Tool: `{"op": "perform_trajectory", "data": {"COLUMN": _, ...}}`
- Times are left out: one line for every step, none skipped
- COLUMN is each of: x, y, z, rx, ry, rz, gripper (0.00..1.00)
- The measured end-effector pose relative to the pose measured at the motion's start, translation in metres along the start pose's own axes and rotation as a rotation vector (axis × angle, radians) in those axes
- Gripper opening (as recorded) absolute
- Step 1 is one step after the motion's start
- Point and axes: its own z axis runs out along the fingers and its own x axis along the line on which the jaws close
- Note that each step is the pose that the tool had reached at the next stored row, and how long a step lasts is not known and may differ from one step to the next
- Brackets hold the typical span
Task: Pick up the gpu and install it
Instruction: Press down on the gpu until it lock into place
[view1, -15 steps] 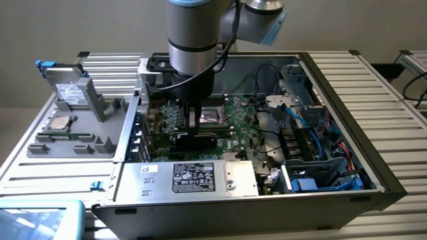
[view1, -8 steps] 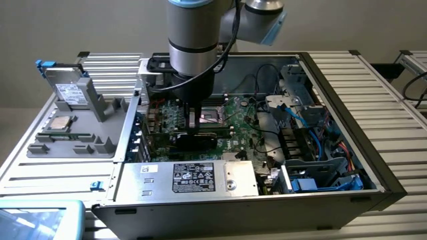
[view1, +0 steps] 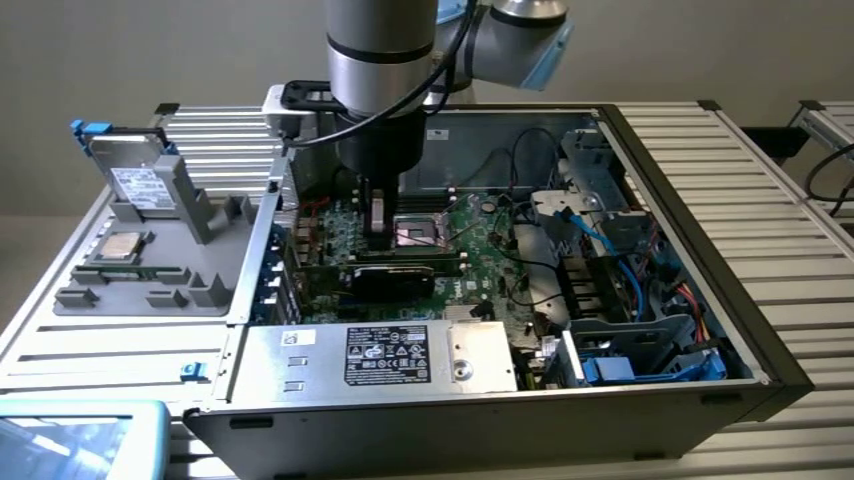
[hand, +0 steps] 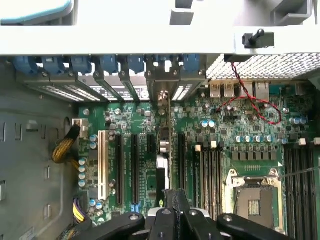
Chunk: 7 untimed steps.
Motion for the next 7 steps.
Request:
{"op": "perform_trajectory", "data": {"x": 0.0000, "y": 0.0003, "z": 0.0001, "rx": 0.0000, "ry": -0.0002, "rz": -0.001, "gripper": 0.12}}
{"op": "perform_trajectory", "data": {"x": 0.0000, "y": 0.0003, "z": 0.0001, "rx": 0.0000, "ry": -0.0002, "rz": -0.001, "gripper": 0.12}}
{"op": "perform_trajectory", "data": {"x": 0.0000, "y": 0.0003, "z": 0.0001, "rx": 0.0000, "ry": -0.0002, "rz": -0.001, "gripper": 0.12}}
{"op": "perform_trajectory", "data": {"x": 0.0000, "y": 0.0003, "z": 0.0000, "rx": -0.0001, "ry": 0.0000, "rz": -0.001, "gripper": 0.12}}
{"op": "perform_trajectory", "data": {"x": 0.0000, "y": 0.0003, "z": 0.0000, "rx": -0.0001, "ry": -0.0001, "rz": -0.001, "gripper": 0.12}}
{"op": "perform_trajectory", "data": {"x": 0.0000, "y": 0.0003, "z": 0.0000, "rx": -0.0001, "ry": 0.0000, "rz": 0.000, "gripper": 0.12}}
{"op": "perform_trajectory", "data": {"x": 0.0000, "y": 0.0003, "z": 0.0000, "rx": -0.0001, "ry": 0.0000, "rz": 0.000, "gripper": 0.12}}
